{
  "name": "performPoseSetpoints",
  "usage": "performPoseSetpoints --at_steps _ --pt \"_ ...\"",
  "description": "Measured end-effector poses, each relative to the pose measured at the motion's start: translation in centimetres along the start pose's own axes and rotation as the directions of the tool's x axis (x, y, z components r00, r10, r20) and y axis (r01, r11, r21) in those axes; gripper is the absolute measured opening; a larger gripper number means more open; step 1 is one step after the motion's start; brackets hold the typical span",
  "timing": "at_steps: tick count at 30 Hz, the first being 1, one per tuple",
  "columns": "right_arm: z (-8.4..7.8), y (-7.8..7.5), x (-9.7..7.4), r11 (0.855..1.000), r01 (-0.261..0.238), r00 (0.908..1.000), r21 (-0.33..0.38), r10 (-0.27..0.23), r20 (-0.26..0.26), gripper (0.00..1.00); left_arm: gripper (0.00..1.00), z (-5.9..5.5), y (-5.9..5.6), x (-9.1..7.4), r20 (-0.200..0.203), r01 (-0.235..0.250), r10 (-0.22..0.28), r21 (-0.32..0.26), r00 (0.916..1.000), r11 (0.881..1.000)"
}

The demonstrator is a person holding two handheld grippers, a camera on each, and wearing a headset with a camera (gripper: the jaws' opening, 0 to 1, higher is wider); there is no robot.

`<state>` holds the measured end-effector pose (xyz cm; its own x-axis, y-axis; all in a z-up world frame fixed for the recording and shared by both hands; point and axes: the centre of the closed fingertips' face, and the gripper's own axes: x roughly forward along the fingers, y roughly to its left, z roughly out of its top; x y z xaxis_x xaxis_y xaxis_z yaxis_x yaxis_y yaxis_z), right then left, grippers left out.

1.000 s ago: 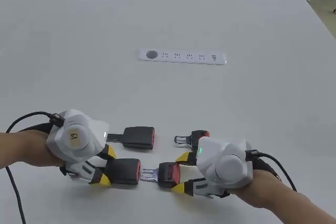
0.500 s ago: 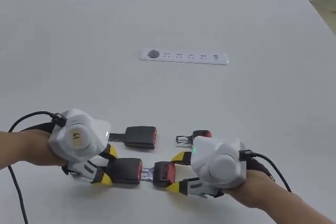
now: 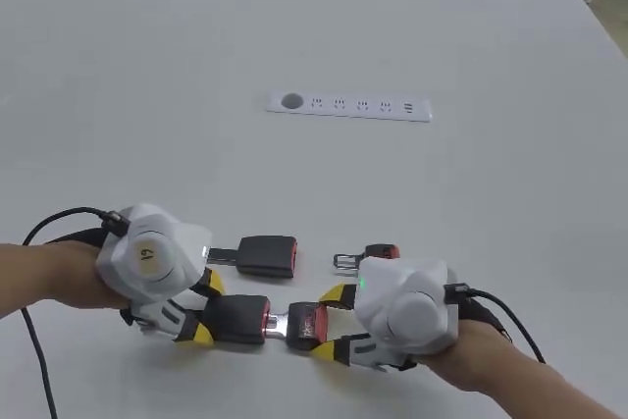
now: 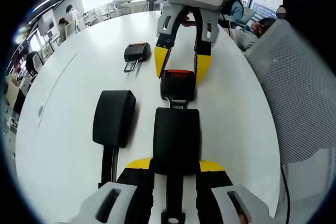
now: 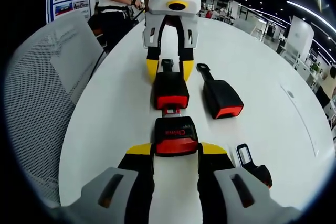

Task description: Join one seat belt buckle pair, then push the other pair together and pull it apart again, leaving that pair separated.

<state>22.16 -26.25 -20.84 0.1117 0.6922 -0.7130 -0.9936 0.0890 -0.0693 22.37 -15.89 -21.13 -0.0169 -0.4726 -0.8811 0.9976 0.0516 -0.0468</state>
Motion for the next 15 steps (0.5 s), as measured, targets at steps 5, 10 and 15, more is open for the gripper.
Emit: performPoseSetpoints --at_steps 5,10,15 --pt "-0.22 -0.14 0.19 1.0 -0.002 1.0 0.002 0.002 0.0 0.29 0.31 -0.1 0.09 0.07 -0.005 0.0 0.0 0.001 1.0 1.0" --pt "-0.17 -0.13 0.18 1.0 0.002 1.0 0.007 -0.002 0.001 0.29 0.31 0.0 0.04 0.06 -0.002 -0.009 0.009 -0.007 1.0 1.0" --pt "-0.02 -0.09 0.13 1.0 0.004 1.0 0.014 -0.004 0.002 0.28 0.3 0.06 0.01 0.05 -0.006 -0.014 0.014 -0.007 0.9999 1.0"
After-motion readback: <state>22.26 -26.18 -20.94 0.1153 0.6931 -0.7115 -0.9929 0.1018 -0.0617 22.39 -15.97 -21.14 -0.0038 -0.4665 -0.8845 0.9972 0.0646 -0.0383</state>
